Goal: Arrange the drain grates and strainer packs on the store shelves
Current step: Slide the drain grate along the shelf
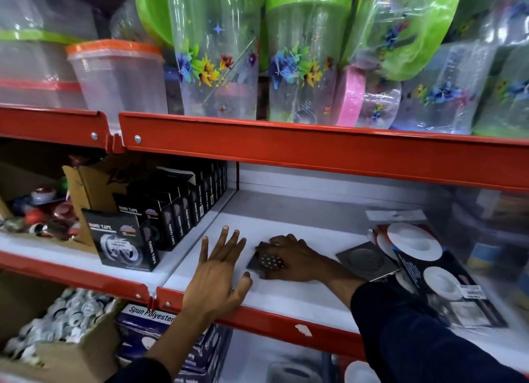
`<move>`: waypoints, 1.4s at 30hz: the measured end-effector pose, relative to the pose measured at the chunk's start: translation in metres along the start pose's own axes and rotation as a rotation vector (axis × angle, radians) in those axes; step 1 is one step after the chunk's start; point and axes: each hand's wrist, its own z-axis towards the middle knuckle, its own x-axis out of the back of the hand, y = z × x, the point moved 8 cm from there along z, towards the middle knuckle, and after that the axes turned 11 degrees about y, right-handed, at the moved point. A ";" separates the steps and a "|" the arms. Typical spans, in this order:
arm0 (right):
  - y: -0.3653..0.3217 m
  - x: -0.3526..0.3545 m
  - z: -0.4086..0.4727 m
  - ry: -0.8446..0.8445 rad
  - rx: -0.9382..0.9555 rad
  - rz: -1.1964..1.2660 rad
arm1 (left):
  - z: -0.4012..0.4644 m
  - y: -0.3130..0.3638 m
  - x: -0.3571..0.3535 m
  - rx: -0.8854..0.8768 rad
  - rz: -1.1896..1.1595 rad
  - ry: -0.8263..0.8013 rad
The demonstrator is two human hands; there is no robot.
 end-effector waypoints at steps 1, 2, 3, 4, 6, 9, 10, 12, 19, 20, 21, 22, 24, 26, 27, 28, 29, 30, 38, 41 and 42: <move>0.003 0.002 -0.004 0.000 -0.004 0.005 | 0.000 0.000 0.000 0.000 -0.004 0.006; 0.008 0.006 -0.008 0.008 -0.011 0.006 | 0.000 0.000 0.000 0.001 -0.007 0.009; 0.015 0.014 -0.011 0.022 -0.016 -0.007 | 0.000 0.000 -0.001 0.002 -0.008 0.012; 0.023 0.023 -0.016 0.025 -0.018 -0.048 | 0.000 0.000 -0.001 0.004 -0.009 0.014; 0.044 0.042 -0.028 -0.048 -0.044 -0.197 | 0.000 -0.001 -0.002 0.004 -0.013 0.021; 0.086 0.067 -0.058 -0.201 -0.182 -0.421 | 0.000 -0.002 -0.003 -0.003 -0.018 0.032; 0.096 0.072 -0.066 -0.227 -0.195 -0.497 | 0.000 -0.003 -0.003 -0.003 -0.019 0.036; 0.111 0.073 -0.082 -0.346 -0.202 -0.638 | 0.000 -0.002 -0.003 -0.004 -0.023 0.041; 0.122 0.079 -0.078 -0.376 -0.259 -0.537 | 0.000 0.000 0.000 0.001 -0.021 0.043; 0.118 0.083 -0.072 -0.348 -0.266 -0.478 | 0.000 0.000 0.000 0.002 -0.019 0.045; 0.112 0.085 -0.065 -0.317 -0.264 -0.390 | 0.000 0.000 0.000 0.003 -0.017 0.047; 0.102 0.087 -0.057 -0.280 -0.249 -0.277 | 0.000 0.000 0.000 0.003 -0.015 0.050; 0.071 0.084 -0.040 -0.193 -0.185 -0.042 | 0.000 0.000 0.000 0.004 -0.013 0.049; 0.042 0.074 -0.024 -0.114 -0.130 0.072 | 0.000 0.000 0.000 0.007 -0.019 0.047; 0.029 0.066 -0.016 -0.092 -0.113 0.099 | 0.000 -0.001 0.001 0.011 -0.024 0.046; 0.019 0.058 -0.009 -0.085 -0.104 0.110 | 0.000 0.000 0.001 0.015 -0.029 0.043; 0.012 0.049 -0.003 -0.090 -0.101 0.110 | 0.000 0.000 0.001 0.015 -0.032 0.040; 0.007 0.042 0.001 -0.103 -0.102 0.097 | 0.000 0.001 0.001 0.014 -0.033 0.039; -0.001 0.022 0.011 -0.159 -0.105 -0.022 | 0.002 -0.001 0.001 0.035 -0.034 0.020; 0.004 0.030 0.002 -0.101 -0.099 -0.077 | 0.001 -0.001 0.000 0.024 -0.031 0.014; 0.006 0.034 -0.004 -0.067 -0.092 -0.095 | 0.001 -0.001 0.000 0.022 -0.032 0.011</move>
